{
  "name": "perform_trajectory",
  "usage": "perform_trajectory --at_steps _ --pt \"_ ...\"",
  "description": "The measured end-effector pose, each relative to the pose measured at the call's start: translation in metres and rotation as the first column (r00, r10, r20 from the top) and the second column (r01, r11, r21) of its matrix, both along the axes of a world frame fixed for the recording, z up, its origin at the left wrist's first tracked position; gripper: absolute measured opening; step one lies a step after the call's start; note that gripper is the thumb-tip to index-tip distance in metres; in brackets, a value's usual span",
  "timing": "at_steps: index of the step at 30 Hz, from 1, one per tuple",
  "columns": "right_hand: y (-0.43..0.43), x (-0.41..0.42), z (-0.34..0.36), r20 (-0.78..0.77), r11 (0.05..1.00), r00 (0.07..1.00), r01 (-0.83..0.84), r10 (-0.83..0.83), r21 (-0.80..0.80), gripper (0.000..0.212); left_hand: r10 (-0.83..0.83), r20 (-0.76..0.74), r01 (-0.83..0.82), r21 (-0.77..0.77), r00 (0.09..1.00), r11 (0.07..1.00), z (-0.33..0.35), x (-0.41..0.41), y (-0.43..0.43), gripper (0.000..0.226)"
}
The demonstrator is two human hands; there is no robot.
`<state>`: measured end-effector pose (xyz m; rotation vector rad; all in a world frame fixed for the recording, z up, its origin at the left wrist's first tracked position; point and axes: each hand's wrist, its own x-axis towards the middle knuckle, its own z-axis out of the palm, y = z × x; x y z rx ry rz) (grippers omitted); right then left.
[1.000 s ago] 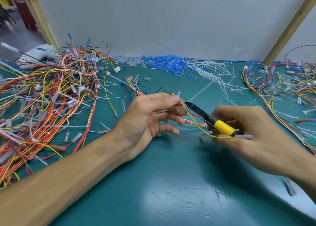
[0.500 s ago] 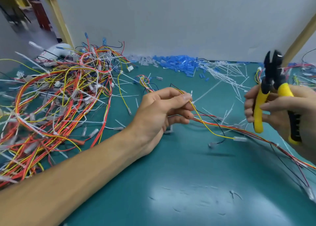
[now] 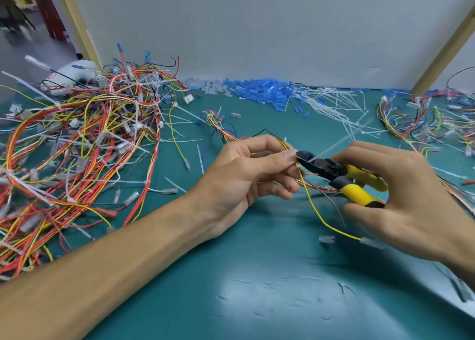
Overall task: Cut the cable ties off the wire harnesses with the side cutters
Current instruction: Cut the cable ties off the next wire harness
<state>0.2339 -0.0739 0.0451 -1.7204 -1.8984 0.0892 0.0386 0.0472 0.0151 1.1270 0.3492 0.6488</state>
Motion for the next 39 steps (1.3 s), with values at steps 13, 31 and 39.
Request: perform_trajectory --at_steps 13,31,39 --pt "-0.004 -0.014 -0.002 -0.276 0.982 0.957 0.037 -0.088 -0.185 0.023 0.093 0.109 -0.089 -0.036 0.990 0.995 -0.002 0.006 -0.010 0.004" --pt "-0.004 -0.020 0.001 -0.572 0.948 0.819 -0.139 -0.052 -0.285 0.014 0.117 0.062 -0.120 0.047 0.991 0.992 -0.003 0.004 -0.008 0.010" --pt "-0.005 -0.023 0.002 -0.520 0.953 0.851 -0.097 -0.070 -0.286 0.012 0.094 0.097 -0.088 -0.064 0.991 0.994 -0.002 0.004 -0.007 0.005"
